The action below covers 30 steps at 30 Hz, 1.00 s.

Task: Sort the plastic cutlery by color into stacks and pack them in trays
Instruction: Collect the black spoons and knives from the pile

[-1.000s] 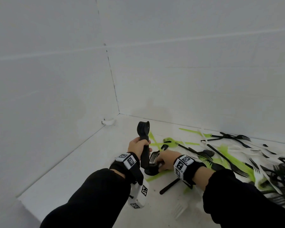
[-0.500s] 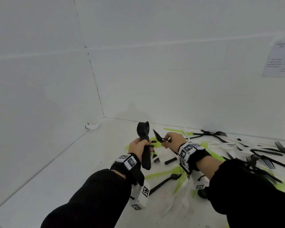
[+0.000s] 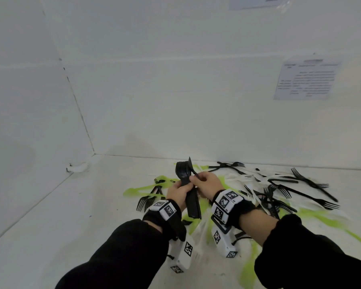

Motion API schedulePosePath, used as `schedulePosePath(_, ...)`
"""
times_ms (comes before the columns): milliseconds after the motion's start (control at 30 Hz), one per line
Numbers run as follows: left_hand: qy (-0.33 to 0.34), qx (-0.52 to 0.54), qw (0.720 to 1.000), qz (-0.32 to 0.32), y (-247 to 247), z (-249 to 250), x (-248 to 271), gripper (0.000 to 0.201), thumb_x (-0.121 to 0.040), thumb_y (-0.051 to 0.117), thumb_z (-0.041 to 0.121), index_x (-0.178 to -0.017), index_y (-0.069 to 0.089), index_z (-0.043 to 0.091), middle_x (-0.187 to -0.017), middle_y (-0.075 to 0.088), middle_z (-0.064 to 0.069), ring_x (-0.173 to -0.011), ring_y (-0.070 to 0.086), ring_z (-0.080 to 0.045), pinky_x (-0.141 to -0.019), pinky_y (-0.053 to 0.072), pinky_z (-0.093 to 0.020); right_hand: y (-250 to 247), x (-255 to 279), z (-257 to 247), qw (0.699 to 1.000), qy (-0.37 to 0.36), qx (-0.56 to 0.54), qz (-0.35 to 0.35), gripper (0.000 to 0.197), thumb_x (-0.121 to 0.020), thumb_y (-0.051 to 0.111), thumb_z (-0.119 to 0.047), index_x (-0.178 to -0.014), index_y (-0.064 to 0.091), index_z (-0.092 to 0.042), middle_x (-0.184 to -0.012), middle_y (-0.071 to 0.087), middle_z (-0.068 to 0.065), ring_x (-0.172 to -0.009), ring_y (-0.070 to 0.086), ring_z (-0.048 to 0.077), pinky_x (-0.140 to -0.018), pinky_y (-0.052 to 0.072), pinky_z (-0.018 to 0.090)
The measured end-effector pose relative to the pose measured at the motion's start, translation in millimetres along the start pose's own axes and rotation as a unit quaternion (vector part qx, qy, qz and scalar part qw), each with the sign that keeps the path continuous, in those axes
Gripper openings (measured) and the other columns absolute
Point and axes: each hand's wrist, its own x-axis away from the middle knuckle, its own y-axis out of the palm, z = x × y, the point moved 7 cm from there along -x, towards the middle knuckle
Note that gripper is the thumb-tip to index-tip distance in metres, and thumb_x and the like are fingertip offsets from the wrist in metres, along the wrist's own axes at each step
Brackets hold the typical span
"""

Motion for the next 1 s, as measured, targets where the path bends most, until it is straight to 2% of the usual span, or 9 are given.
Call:
schedulePosePath(167, 0.005, -0.057, 0.998, 0.008, 10.9, -11.3, -2.7, 0.018, -0.086, 0.052, -0.013, -0.101, 0.058, -0.005, -0.080, 0.060, -0.017, -0.071, 0.058, -0.028, -0.087, 0.048, -0.047, -14.5, 9.2, 8.7, 0.998, 0.039, -0.050, 0.000, 0.027, -0.092, 0.048, -0.022, -0.066, 0.054, -0.021, -0.055, 0.047, -0.001, -0.044, 0.041, 0.013, -0.043, 0.031, 0.024)
schedulePosePath(267, 0.006, -0.054, 0.998, 0.007, 17.1, -15.1, -3.0, 0.021, -0.086, 0.051, -0.013, -0.104, 0.058, -0.005, -0.087, 0.061, -0.018, -0.078, 0.058, -0.030, -0.092, 0.046, -0.050, -18.0, 10.3, 15.1, 1.000, 0.024, -0.006, -0.018, 0.021, -0.093, 0.047, -0.016, -0.080, 0.063, -0.021, -0.060, 0.051, -0.002, -0.047, 0.043, 0.010, -0.044, 0.035, 0.017)
schedulePosePath(367, 0.013, -0.071, 0.997, -0.003, 20.5, -12.6, -1.9, 0.022, -0.088, 0.051, -0.011, -0.107, 0.057, -0.003, -0.087, 0.062, -0.014, -0.076, 0.060, -0.024, -0.079, 0.052, -0.042, -23.7, 9.3, 25.2, 0.999, 0.029, -0.016, 0.012, 0.018, -0.088, 0.059, -0.023, -0.105, 0.063, -0.018, -0.070, 0.053, -0.009, -0.062, 0.050, 0.008, -0.061, 0.041, 0.018)
schedulePosePath(433, 0.008, -0.074, 0.997, -0.021, 21.3, -12.1, -2.1, 0.020, -0.090, 0.050, -0.009, -0.105, 0.057, 0.002, -0.084, 0.062, -0.012, -0.068, 0.062, -0.020, -0.064, 0.054, -0.033, -25.4, 8.6, 22.2, 1.000, 0.018, -0.012, 0.009, 0.008, -0.089, 0.059, -0.026, -0.094, 0.061, -0.020, -0.068, 0.052, -0.009, -0.063, 0.050, 0.009, -0.063, 0.042, 0.023)
schedulePosePath(533, 0.004, -0.060, 0.998, 0.006, 11.2, -10.9, -7.6, 0.017, -0.087, 0.050, -0.013, -0.099, 0.055, -0.001, -0.073, 0.057, -0.015, -0.043, 0.061, -0.015, -0.044, 0.052, -0.026, -16.4, 6.2, 13.9, 0.998, 0.013, 0.009, -0.062, 0.029, -0.096, 0.043, -0.033, -0.092, 0.066, -0.018, -0.061, 0.046, -0.008, -0.053, 0.038, 0.005, -0.053, 0.029, 0.019)
schedulePosePath(633, -0.004, -0.083, 0.996, 0.019, 3.9, -10.7, -14.5, 0.015, -0.085, 0.051, -0.015, -0.088, 0.053, 0.000, -0.065, 0.052, -0.014, -0.038, 0.056, -0.015, -0.040, 0.046, -0.023, -23.6, -8.4, 11.4, 0.991, 0.034, 0.100, -0.077, 0.024, -0.093, 0.047, -0.027, -0.081, 0.066, -0.020, -0.074, 0.056, -0.005, -0.060, 0.045, 0.008, -0.053, 0.034, 0.018)
schedulePosePath(733, -0.009, -0.090, 0.995, 0.031, -3.2, -9.1, -21.7, 0.013, -0.085, 0.052, -0.014, -0.082, 0.053, -0.001, -0.061, 0.053, -0.015, -0.039, 0.055, -0.018, -0.041, 0.045, -0.024, -35.2, -28.4, 7.5, 0.940, 0.036, 0.324, -0.099, 0.028, -0.094, 0.044, -0.014, -0.113, 0.065, -0.013, -0.119, 0.061, 0.005, -0.104, 0.057, 0.019, -0.083, 0.045, 0.021)
schedulePosePath(800, -0.007, -0.084, 0.995, 0.053, -9.7, -6.7, -26.6, 0.013, -0.084, 0.052, -0.014, -0.081, 0.054, -0.001, -0.057, 0.056, -0.013, -0.038, 0.056, -0.017, -0.040, 0.047, -0.024, -33.4, -38.3, 8.6, 0.901, 0.025, 0.414, -0.129, 0.036, -0.096, 0.042, -0.009, -0.128, 0.056, -0.011, -0.135, 0.052, 0.008, -0.126, 0.047, 0.023, -0.102, 0.035, 0.024)
schedulePosePath(1000, -0.007, -0.096, 0.993, 0.071, -19.3, -1.8, -40.7, 0.016, -0.086, 0.053, -0.010, -0.079, 0.055, 0.003, -0.064, 0.056, -0.014, -0.037, 0.058, -0.010, -0.040, 0.048, -0.020, 11.7, -58.5, 37.2, 0.816, -0.031, 0.505, -0.280, 0.057, -0.093, 0.045, -0.002, -0.145, 0.031, -0.020, -0.150, 0.030, 0.010, -0.138, 0.032, 0.026, -0.112, 0.027, 0.029)
